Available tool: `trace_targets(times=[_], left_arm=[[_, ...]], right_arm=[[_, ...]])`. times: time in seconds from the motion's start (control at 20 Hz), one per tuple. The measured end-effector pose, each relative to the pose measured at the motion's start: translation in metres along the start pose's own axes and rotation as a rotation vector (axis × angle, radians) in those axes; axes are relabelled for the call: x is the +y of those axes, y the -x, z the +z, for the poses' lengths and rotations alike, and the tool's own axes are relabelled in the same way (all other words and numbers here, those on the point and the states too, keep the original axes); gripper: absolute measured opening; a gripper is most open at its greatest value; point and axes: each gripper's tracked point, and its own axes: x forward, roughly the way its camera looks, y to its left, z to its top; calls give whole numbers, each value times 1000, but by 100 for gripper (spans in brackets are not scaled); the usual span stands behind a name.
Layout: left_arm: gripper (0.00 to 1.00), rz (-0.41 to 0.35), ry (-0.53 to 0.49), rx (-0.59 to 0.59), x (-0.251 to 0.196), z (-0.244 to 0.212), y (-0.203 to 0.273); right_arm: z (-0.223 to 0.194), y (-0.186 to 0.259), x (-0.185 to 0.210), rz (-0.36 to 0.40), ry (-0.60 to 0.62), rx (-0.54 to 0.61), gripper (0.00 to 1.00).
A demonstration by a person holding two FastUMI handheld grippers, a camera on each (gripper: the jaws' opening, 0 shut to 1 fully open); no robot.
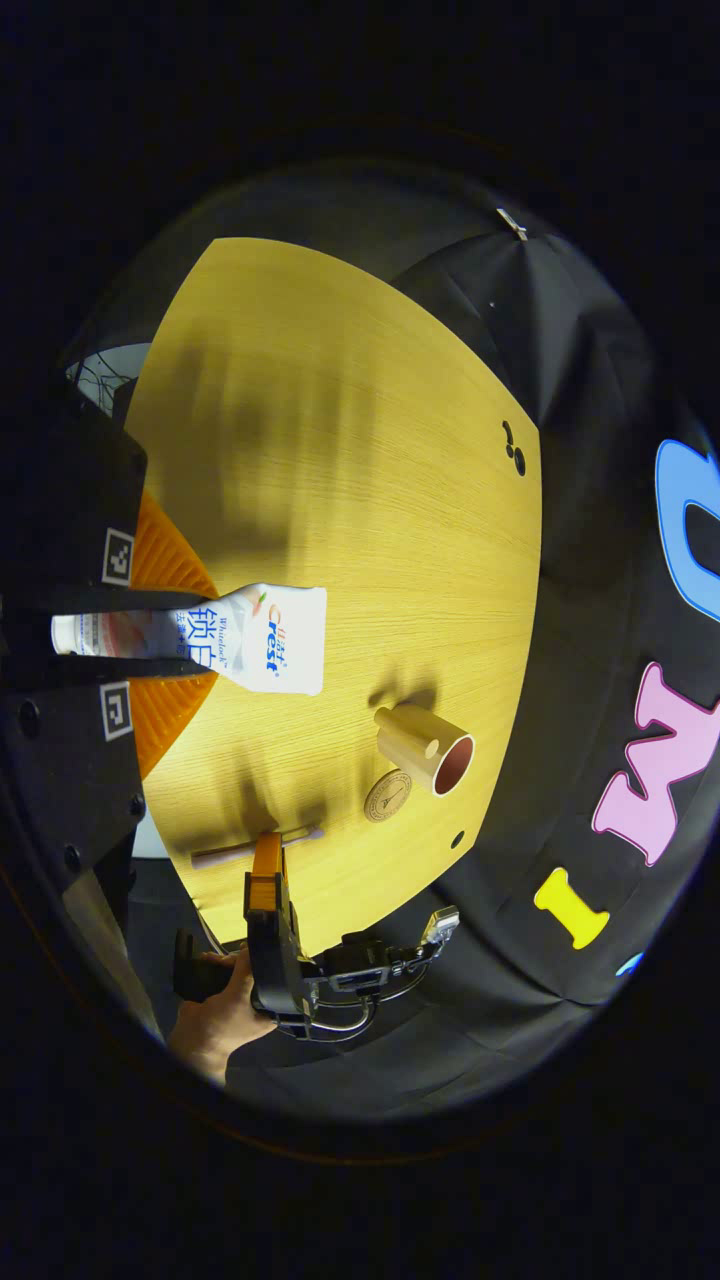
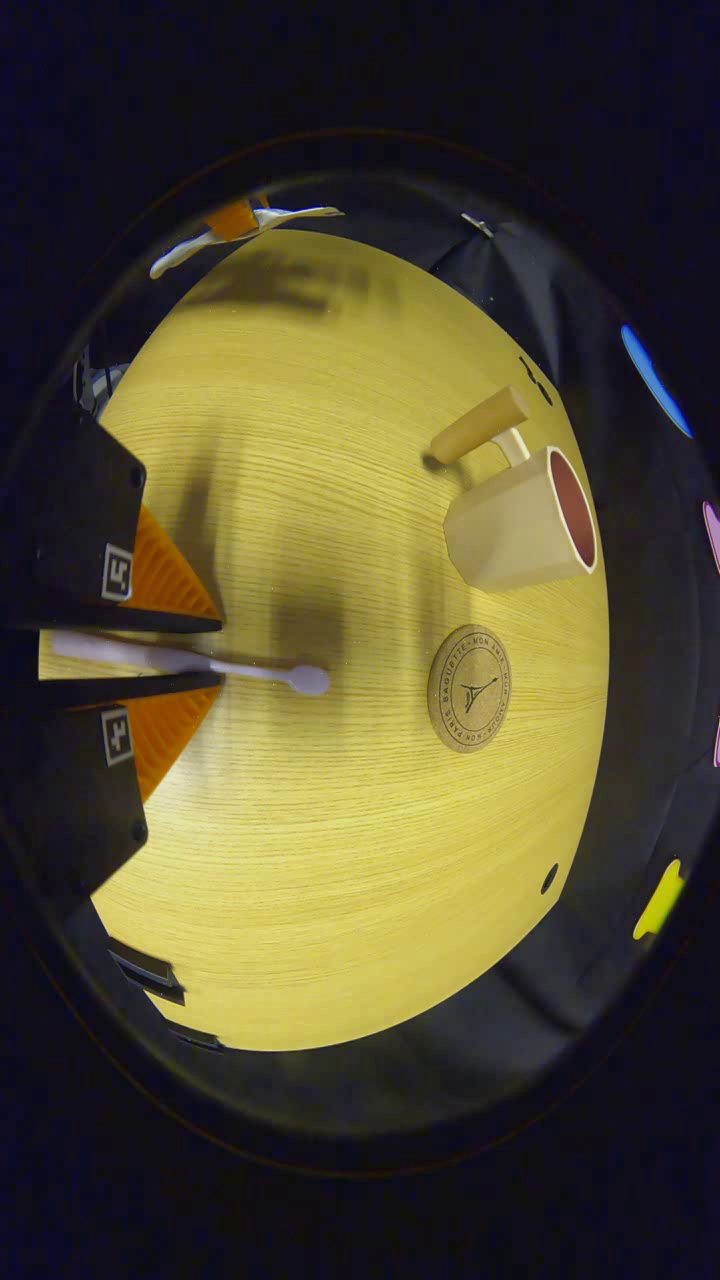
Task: Put the toothbrush and toothpaste on the desktop into the cup, then pick up the cup and place it on the coaster on the desktop.
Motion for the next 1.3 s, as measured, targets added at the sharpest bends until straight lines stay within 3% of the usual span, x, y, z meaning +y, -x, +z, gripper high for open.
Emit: trace_targets(times=[0.05,0.2,0.45,0.55,0.6,0.65,0.9,1.3], left_arm=[[20,0,5,-2,0,-1,0],[21,8,10,-26,0,2,3],[20,-10,10,-157,-26,30,21],[20,-32,11,-211,-39,51,23],[16,-46,9,-234,-46,62,23],[20,-57,7,-258,-52,74,23],[20,-135,-15,-375,-90,143,16],[20,-249,-77,-525,-142,235,-24]], right_arm=[[0,0,2,2,-5,6,12],[2,1,3,37,9,2,6],[24,22,11,165,-51,-145,6],[41,43,16,245,-77,-215,6],[50,55,19,283,-88,-248,6],[59,67,20,316,-99,-282,6],[95,123,16,470,-186,-398,6],[104,158,-26,507,-223,-448,6]])
